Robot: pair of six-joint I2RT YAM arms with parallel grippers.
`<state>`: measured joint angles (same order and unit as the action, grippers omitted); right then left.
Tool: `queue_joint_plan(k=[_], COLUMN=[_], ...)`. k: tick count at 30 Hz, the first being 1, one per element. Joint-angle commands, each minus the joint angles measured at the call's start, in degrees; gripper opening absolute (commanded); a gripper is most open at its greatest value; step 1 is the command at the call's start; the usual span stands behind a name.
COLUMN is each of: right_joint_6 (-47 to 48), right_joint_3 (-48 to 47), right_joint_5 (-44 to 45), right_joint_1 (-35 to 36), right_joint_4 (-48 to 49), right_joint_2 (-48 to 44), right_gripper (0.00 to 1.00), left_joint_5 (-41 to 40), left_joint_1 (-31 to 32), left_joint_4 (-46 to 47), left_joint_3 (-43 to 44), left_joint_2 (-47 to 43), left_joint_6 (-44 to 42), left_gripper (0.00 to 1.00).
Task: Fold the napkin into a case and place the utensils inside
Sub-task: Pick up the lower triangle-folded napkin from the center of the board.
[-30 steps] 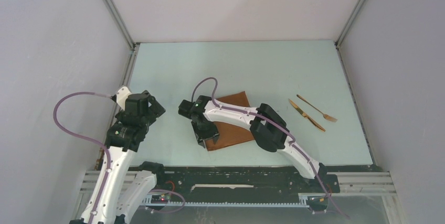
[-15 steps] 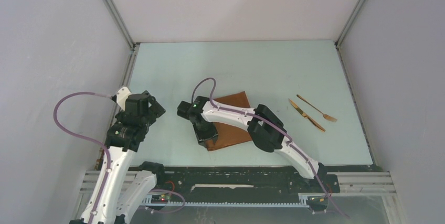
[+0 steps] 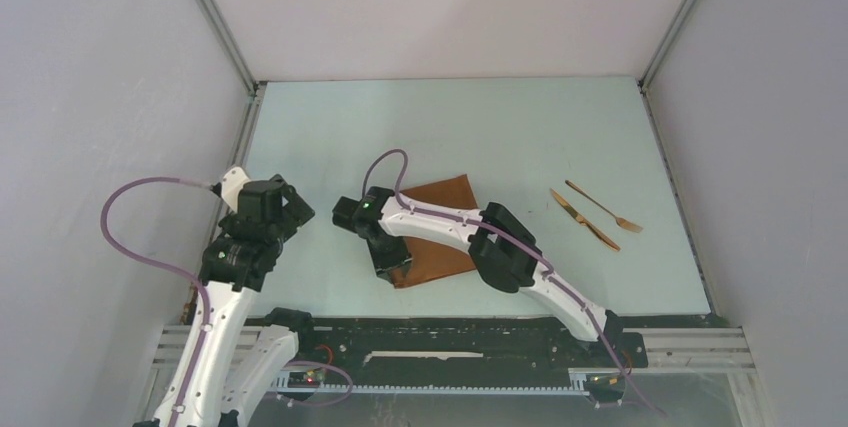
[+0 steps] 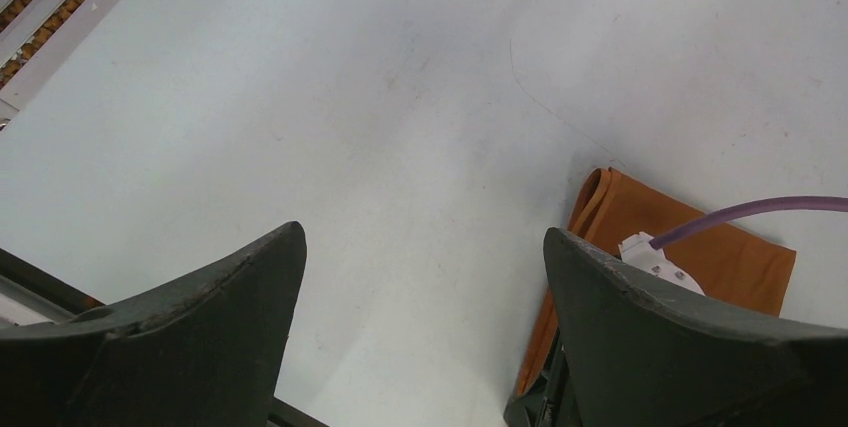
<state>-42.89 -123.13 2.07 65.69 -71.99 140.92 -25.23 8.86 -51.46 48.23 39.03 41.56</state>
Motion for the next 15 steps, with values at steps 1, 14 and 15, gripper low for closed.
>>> queue_joint_plan(k=[1,14,15], right_joint_6=[-2.5,4.0,4.8], right_joint_3=[2.4,14.1,17.6], right_joint_5=[7.6,5.2,3.6], right_joint_1=[0.9,-0.8,-1.2], right_joint_4=[-1.0,15.6,19.9], right_joint_2=[7.9,-4.1,-7.5], right_gripper=[0.39,0.00,0.00], left_joint_5=[-1.2,2.4,4.7], left_joint_1=[-0.1,0.0,0.0], left_joint_4=[0.0,1.9,2.7], left_joint_3=[1.4,-1.2,-1.6], left_joint_2=[-0.8,-0.6,-0.3], left_joint_6=[0.1,-1.5,-2.1], left_gripper=[0.96,0.96,0.97])
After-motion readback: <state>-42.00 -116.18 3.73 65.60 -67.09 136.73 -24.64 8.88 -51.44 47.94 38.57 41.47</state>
